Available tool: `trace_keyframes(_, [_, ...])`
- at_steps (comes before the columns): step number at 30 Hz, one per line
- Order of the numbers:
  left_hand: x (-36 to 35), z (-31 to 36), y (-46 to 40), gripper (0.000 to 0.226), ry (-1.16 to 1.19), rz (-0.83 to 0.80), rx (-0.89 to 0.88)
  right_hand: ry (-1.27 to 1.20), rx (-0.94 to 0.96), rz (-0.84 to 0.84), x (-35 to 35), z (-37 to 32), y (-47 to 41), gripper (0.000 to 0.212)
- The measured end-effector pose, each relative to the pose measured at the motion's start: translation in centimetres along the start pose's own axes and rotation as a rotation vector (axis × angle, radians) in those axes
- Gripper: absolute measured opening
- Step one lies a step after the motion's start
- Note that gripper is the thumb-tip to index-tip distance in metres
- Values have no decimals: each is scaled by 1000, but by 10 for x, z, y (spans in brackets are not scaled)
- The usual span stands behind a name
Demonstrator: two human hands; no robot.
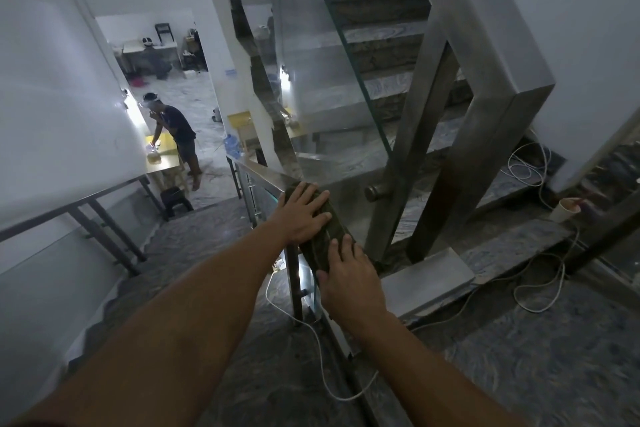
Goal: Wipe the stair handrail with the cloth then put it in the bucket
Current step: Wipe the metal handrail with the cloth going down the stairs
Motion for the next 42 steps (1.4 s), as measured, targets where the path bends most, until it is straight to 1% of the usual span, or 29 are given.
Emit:
trace_keyframes(4, [-1, -12, -13, 59, 51, 79, -3, -23, 3, 11, 1, -4, -14, 67])
trace_keyframes(6, [-3, -22, -18, 58, 120, 148, 42, -38, 3, 12, 0, -7, -21, 67])
trace_keyframes(7, [-2, -27, -17, 57, 199, 194, 86, -44, 7, 10, -1, -9, -24, 67])
trace_keyframes(9, [-1, -33, -12, 51, 445, 280, 188, -37, 25, 2, -2, -12, -28, 68])
trace_keyframes(10, [-2, -34, -8, 50, 559, 310, 231, -27, 36, 1, -2, -12, -29, 68])
trace_keyframes(12, [-3, -32, 0, 51, 709, 340, 303, -9, 53, -2, -2, -12, -30, 68])
trace_keyframes(16, [-8, -32, 13, 52, 888, 375, 402, 18, 101, -6, -1, -13, -23, 68])
trace_keyframes(19, [-13, -30, 27, 42, 1003, 391, 465, 30, 126, 1, 2, -14, -9, 66])
trace_keyframes(21, [-21, -27, 38, 41, 1076, 374, 521, 42, 135, 13, 5, -13, 0, 65])
trace_keyframes(25, [-31, -10, 66, 33, 1230, 362, 580, 41, 153, 34, 9, -9, 21, 65])
trace_keyframes(27, [-40, -3, 79, 36, 1280, 343, 606, 34, 167, 54, 13, -6, 32, 65])
trace_keyframes(29, [-54, 3, 90, 43, 1320, 287, 634, 10, 170, 56, 15, -3, 43, 67])
trace_keyframes(30, [-58, 7, 96, 41, 1340, 265, 646, -2, 170, 57, 17, -1, 49, 67])
trace_keyframes(32, [-57, 17, 109, 30, 1357, 261, 651, -12, 168, 72, 21, 2, 61, 64])
trace_keyframes(36, [-50, 35, 131, 28, 1305, 255, 648, -51, 163, 124, 28, 8, 85, 55])
trace_keyframes(38, [-52, 42, 138, 28, 1247, 223, 647, -6, 187, 135, 29, 13, 98, 55])
trace_keyframes(40, [-52, 52, 147, 24, 1184, 191, 647, 36, 222, 210, 36, 20, 109, 46])
trace_keyframes(42, [-47, 63, 155, 21, 1125, 205, 620, 43, 237, 242, 46, 27, 116, 33])
Point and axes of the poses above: each hand's wrist, its own y-axis away from the middle knuckle, its own x-axis out of the back of the hand, z = x × y, the point moved 10 cm from there along -y, towards the middle knuckle, and after that the axes turned 7 degrees about z, right-handed, at the moved point
